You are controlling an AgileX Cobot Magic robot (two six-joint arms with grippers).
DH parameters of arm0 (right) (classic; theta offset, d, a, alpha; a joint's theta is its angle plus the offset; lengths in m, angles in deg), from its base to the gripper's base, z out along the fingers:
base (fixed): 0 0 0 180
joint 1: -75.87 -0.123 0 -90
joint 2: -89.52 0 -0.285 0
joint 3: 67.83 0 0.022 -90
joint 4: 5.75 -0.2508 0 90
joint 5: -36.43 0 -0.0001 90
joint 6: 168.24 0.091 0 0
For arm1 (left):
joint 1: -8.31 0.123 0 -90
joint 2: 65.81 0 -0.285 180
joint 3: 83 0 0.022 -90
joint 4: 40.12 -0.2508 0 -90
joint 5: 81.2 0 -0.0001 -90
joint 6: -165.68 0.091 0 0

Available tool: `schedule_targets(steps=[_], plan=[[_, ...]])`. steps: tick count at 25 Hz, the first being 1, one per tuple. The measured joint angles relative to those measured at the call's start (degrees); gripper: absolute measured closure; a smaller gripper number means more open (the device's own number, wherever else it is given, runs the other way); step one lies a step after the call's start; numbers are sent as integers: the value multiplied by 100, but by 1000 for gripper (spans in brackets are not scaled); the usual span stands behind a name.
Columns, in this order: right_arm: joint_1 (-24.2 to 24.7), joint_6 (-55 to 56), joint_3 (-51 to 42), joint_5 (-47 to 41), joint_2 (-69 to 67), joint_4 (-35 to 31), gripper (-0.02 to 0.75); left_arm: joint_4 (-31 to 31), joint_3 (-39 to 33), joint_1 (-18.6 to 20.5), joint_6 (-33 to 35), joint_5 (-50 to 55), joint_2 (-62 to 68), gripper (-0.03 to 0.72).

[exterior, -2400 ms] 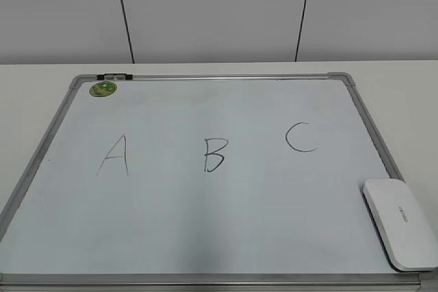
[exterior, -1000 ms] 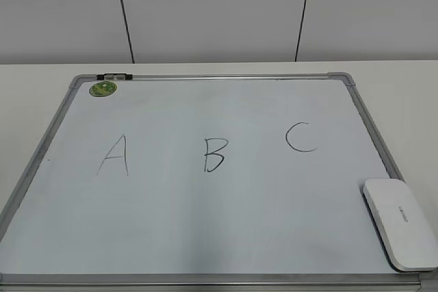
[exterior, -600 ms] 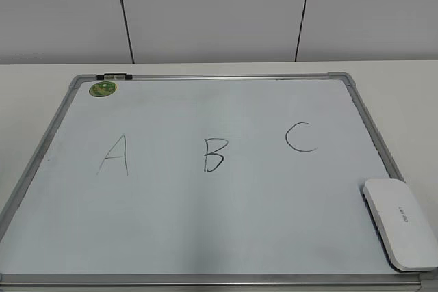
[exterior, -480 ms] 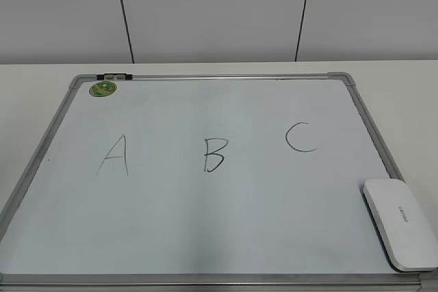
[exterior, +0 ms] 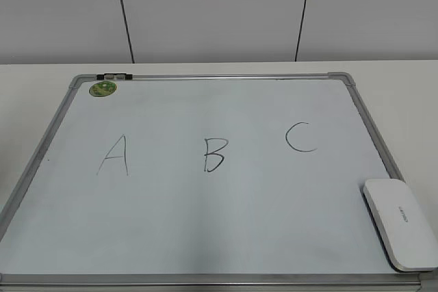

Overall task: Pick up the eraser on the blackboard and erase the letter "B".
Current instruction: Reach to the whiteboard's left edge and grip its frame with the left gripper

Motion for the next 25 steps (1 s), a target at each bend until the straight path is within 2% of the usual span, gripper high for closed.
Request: schedule_targets(steps=[25], plan=[[0,0,0,0,0,0,150,105,1277,0,0,-23,2389,101]])
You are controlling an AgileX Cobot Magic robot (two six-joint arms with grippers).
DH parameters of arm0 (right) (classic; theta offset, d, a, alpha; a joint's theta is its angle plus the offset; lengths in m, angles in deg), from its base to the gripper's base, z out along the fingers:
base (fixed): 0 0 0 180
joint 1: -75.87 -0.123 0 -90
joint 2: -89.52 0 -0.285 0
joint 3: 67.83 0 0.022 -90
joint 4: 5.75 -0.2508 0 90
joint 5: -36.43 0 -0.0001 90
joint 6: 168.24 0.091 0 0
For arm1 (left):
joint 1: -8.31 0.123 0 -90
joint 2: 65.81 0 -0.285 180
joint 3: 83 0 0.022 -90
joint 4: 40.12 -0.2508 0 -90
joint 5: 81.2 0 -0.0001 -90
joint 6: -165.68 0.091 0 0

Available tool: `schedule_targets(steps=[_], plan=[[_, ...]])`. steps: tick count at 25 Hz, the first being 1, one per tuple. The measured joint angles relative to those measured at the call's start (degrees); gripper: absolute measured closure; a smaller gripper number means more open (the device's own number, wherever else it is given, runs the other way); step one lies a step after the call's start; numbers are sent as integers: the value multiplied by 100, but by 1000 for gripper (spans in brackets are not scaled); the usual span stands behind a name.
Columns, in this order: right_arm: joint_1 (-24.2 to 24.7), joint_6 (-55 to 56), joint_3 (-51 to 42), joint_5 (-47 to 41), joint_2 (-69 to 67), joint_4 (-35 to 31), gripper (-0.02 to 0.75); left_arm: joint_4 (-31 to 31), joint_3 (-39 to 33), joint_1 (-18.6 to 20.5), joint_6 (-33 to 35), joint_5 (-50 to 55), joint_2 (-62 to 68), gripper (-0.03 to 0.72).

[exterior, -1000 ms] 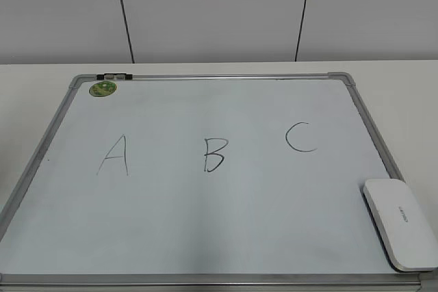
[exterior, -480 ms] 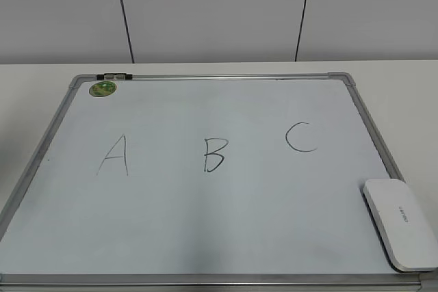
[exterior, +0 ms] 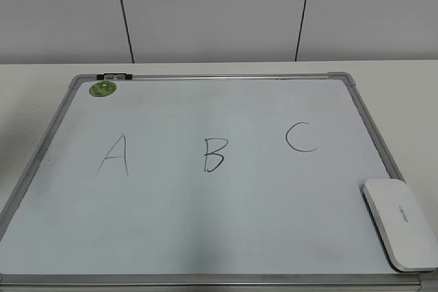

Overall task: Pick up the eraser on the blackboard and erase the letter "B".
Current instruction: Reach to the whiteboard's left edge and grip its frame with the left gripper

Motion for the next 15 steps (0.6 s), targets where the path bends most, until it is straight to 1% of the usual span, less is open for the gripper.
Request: schedule_targets(steps=[5,11,15], plan=[[0,0,0,0,0,0,150,35,235,0,0,-26,476,105],[0,0,0,0,0,0,150,55,600,0,0,-85,1117,178],[0,0,0,0,0,0,150,55,865,0,0,-229,1543,196]])
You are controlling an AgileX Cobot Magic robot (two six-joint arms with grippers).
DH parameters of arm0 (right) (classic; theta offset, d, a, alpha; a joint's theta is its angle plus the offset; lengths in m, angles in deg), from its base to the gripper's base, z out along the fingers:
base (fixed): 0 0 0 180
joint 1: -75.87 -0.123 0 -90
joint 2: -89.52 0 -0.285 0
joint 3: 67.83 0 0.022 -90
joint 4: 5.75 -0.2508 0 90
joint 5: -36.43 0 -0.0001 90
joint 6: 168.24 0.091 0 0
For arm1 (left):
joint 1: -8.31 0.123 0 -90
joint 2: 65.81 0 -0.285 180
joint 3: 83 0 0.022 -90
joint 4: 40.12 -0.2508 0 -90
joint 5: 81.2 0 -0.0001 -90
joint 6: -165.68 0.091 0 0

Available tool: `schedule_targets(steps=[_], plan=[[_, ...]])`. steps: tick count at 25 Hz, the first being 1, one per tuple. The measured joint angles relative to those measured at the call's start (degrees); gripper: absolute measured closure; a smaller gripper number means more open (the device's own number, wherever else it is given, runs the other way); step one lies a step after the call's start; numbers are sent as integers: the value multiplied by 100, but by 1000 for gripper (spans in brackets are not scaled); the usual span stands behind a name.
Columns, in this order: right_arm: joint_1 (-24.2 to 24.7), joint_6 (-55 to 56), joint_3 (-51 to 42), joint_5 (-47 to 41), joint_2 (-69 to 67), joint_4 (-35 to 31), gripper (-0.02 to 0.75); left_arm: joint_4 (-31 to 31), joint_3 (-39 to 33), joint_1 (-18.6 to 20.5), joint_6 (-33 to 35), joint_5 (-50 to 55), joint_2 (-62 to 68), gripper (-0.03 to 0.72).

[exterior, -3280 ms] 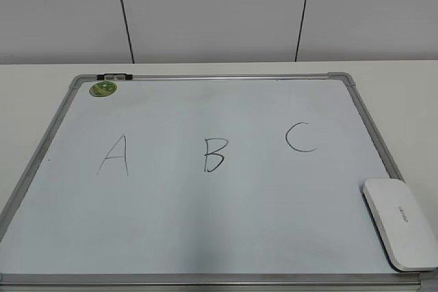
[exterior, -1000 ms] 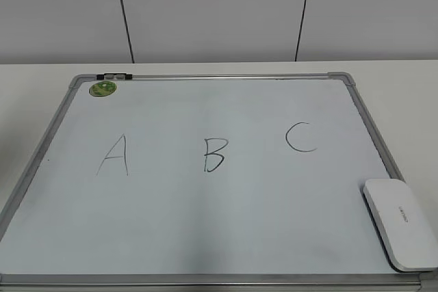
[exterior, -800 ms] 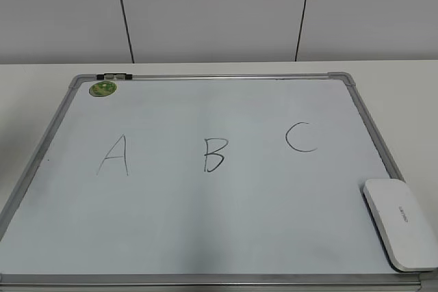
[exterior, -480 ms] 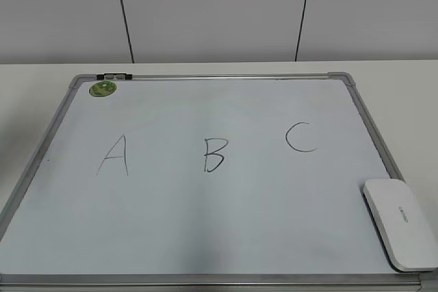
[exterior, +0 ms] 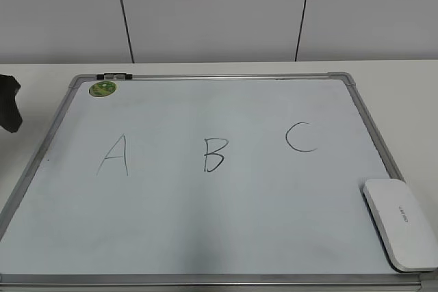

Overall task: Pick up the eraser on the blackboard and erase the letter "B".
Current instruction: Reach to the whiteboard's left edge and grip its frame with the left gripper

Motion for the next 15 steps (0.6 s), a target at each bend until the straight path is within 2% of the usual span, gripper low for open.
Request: schedule_targets(steps=[15], plan=[[0,0,0,0,0,0,150,-40,1115,0,0,-246,1736,321]])
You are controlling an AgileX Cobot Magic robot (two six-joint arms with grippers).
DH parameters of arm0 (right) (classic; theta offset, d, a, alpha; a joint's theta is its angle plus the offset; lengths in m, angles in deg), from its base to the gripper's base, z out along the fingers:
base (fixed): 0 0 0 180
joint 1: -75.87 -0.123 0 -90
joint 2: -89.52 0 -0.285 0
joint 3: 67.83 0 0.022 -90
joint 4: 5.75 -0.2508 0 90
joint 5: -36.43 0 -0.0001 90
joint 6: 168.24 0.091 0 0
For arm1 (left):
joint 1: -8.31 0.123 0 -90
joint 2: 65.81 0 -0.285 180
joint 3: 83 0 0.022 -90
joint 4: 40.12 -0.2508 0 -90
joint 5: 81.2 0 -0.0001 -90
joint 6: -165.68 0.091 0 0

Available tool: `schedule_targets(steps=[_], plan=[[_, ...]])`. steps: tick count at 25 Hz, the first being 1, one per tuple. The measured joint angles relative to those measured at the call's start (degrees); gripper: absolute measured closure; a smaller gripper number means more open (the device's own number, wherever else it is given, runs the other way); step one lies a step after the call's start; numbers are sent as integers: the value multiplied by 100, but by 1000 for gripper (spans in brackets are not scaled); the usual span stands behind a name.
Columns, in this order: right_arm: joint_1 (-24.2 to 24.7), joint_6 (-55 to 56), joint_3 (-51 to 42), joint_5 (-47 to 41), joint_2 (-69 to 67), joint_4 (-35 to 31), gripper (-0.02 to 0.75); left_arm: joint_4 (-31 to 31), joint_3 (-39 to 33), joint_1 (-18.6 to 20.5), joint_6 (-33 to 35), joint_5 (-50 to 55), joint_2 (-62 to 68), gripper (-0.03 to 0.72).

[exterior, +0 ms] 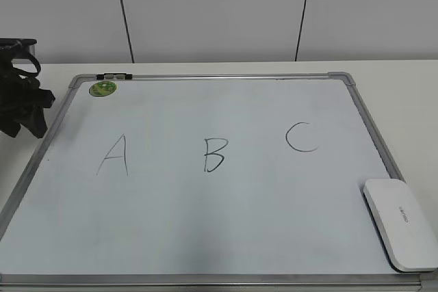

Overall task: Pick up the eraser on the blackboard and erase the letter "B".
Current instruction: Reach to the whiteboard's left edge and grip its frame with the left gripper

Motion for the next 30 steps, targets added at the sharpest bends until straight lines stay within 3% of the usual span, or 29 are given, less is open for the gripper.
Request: schedule_targets(steps=[7,18,23,28,30], plan=[[0,0,0,0,0,0,151,-14,159,23,0,-70,376,409],[0,0,0,0,0,0,151,-14,185,23,0,-159,639,440],[0,0,0,0,0,0,151,25,221,23,0,-148,677,512],[0,0,0,0,0,0,151,33,235,23,-40,-164,677,644],[0,0,0,0,10,0,151,45,239,32,-52,-164,677,655]])
